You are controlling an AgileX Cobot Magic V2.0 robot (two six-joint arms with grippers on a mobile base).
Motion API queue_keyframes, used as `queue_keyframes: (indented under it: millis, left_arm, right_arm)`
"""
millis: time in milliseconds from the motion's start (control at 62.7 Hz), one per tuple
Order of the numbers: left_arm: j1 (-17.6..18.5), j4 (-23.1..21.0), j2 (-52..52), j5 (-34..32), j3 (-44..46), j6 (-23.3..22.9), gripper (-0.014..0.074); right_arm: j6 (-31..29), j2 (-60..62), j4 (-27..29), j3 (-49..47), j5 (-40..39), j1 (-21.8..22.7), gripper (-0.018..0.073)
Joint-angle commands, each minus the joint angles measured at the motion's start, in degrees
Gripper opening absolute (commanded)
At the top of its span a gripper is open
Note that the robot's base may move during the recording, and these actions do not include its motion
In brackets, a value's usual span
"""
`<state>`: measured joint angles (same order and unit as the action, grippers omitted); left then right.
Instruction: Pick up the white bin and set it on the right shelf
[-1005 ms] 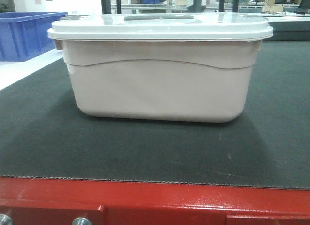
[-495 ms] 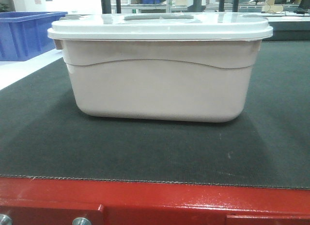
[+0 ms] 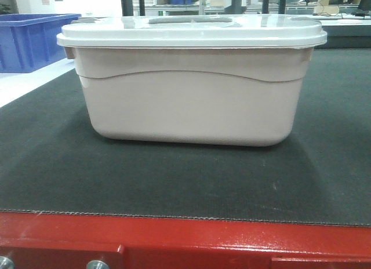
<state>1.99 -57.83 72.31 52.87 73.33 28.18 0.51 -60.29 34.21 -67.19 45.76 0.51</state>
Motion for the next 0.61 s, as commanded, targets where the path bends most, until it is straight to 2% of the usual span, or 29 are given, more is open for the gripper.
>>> queue_keyframes:
  millis: [0,96,207,335,463,590]
  left_arm:
    - [-4.1,-13.2,5.3,7.1,6.4,4.2,0.0375]
    - [-8.2,-18.7,12.3,14.6,11.4,5.5,0.0375]
    - [-10.9,-19.0,18.5,18.9,16.0,5.5,0.0375]
    - [-11.3,-19.0,23.9,21.1,18.8,5.6,0.0375]
    - [-11.1,-19.3,27.4,20.9,19.4,6.9,0.0374]
    - [-11.1,-20.2,31.1,21.0,19.4,8.1,0.0374]
  right_arm:
    - [-4.5,-2.7,7.0,-5.0,1.3,1.5,0.0544]
    - [-9.9,-6.1,14.9,-7.7,5.6,4.0,0.0542]
    - [-16.5,-10.3,25.7,-9.8,11.8,9.2,0.0542]
    - [-24.7,-15.4,38.7,-10.0,21.1,16.8,0.0542]
    - [-30.4,-21.0,44.4,-10.0,29.5,22.0,0.0542]
    - [-33.1,-26.9,45.0,-10.0,30.7,23.1,0.0542]
